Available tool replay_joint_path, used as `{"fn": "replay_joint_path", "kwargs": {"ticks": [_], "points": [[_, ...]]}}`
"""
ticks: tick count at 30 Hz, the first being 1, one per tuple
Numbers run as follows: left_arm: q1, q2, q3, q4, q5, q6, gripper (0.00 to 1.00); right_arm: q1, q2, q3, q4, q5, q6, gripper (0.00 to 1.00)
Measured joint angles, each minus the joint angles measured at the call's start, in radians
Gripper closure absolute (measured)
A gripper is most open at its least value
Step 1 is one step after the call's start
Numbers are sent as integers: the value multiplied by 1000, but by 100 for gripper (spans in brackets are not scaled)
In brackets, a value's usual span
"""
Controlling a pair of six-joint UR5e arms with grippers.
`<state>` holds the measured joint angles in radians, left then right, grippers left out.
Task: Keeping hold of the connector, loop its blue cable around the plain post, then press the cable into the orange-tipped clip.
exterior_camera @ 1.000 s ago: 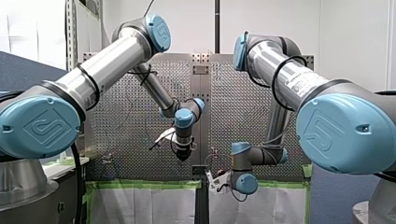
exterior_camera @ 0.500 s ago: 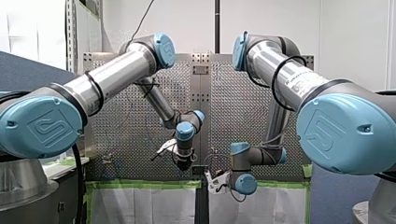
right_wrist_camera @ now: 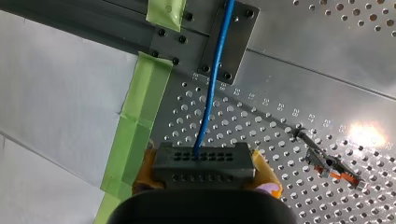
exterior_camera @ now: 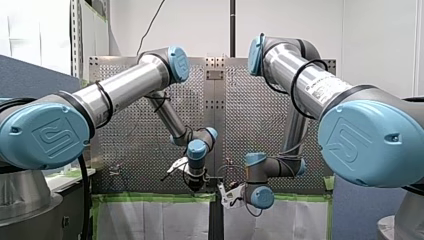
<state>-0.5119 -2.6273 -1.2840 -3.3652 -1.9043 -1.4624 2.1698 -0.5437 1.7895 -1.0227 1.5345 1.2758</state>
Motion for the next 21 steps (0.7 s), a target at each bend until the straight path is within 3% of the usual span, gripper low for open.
{"fn": "replay_joint_path", "kwargs": {"ticks": [13, 21], "points": [[-4, -6, 2, 5, 29, -6, 0, 8, 0, 0, 1, 0, 1, 100], [-18, -6, 4, 5, 101, -13, 0, 10, 0, 0, 0, 0, 0, 100]]}}
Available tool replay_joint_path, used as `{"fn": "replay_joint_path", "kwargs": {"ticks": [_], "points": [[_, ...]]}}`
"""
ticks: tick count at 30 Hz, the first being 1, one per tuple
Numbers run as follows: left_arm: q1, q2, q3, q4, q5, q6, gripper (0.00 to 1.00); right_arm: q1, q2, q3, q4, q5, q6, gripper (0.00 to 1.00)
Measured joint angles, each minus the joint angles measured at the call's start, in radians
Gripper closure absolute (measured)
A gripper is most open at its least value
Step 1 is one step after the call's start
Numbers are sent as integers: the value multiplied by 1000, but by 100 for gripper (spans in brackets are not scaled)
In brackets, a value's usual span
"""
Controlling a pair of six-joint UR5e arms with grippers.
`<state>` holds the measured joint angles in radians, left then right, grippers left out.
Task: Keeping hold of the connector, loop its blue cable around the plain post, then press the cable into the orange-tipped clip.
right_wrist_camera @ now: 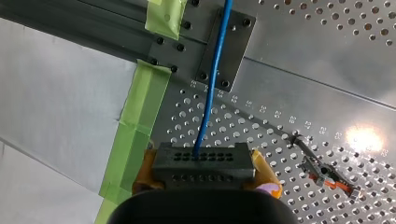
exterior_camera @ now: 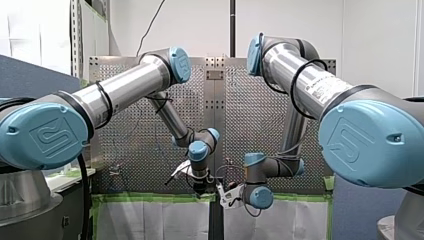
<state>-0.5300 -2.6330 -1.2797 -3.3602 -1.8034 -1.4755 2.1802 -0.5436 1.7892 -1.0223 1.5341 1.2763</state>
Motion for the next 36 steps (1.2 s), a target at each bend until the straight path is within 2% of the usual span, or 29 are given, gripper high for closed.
{"fn": "replay_joint_path", "kwargs": {"ticks": [14, 20, 25, 36], "points": [[-11, 0, 4, 4, 134, -8, 0, 6, 0, 0, 1, 0, -1, 100], [-14, 0, 4, 9, 163, -17, 0, 8, 1, 0, 1, 0, 0, 100], [-18, 0, 4, 9, 156, -19, 0, 8, 1, 0, 1, 0, 0, 100], [-26, 1, 4, -23, 58, 18, 0, 12, 0, 0, 2, 0, 0, 100]]}}
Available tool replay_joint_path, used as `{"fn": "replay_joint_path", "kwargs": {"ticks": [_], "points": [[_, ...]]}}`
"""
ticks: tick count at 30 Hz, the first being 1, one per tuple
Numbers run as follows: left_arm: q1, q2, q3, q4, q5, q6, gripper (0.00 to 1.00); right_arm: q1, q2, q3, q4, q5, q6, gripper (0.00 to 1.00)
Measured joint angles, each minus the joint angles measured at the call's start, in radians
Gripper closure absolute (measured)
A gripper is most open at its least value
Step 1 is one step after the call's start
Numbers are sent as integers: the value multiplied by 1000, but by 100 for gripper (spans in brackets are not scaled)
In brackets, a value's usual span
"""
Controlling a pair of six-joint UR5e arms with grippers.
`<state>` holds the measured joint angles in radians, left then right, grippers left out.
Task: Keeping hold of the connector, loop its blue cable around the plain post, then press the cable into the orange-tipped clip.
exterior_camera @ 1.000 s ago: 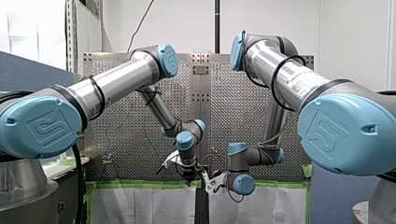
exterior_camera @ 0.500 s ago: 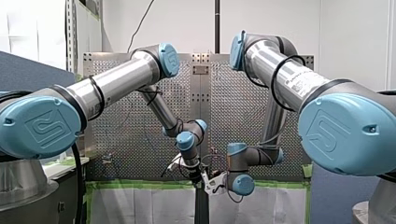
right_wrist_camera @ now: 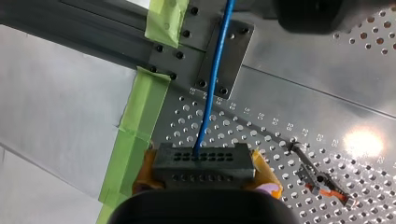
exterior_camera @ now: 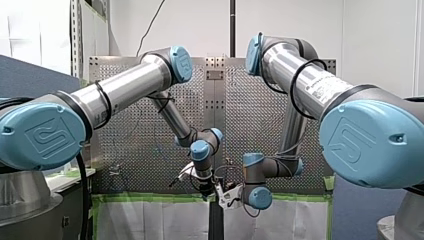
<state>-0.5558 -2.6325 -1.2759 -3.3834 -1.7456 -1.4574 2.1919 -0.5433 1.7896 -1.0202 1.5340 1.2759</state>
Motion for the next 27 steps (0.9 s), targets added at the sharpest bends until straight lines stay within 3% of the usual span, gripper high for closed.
{"fn": "replay_joint_path", "kwargs": {"ticks": [14, 27], "points": [[-10, 0, 3, 12, -119, 46, 0, 7, 1, 0, -3, 0, -1, 100], [-14, 0, 5, 23, -232, 61, 0, 9, 1, -1, -8, -3, 1, 100]]}}
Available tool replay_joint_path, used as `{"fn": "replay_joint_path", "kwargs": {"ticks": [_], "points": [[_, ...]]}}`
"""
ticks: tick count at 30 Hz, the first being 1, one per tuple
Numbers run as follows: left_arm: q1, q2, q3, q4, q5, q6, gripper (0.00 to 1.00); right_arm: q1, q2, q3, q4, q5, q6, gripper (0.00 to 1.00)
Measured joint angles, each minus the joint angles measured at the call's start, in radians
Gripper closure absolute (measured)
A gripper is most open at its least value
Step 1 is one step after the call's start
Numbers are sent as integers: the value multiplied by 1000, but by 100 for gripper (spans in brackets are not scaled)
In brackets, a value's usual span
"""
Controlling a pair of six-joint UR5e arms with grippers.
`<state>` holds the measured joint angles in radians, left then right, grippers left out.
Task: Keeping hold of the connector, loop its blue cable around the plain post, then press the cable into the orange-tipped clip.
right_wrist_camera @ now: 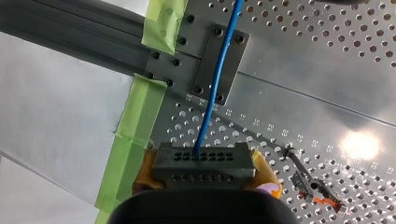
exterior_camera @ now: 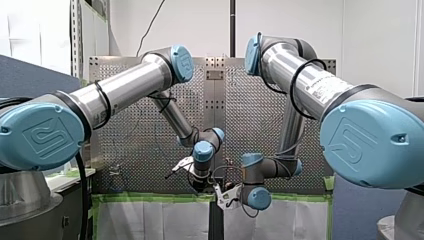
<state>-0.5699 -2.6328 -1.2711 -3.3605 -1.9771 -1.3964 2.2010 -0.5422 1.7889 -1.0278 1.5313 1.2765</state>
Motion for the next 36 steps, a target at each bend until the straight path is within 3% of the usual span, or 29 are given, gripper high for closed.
{"fn": "replay_joint_path", "kwargs": {"ticks": [11, 24, 36], "points": [[-20, 0, 0, 23, -115, 49, 0, 6, 0, 0, 0, -2, 1, 100], [-24, 0, -1, 23, -243, 50, 0, 11, 1, 0, 0, -2, 0, 100], [-24, 0, 0, 26, -254, 49, 0, 13, 3, 0, 0, -13, 0, 100]]}}
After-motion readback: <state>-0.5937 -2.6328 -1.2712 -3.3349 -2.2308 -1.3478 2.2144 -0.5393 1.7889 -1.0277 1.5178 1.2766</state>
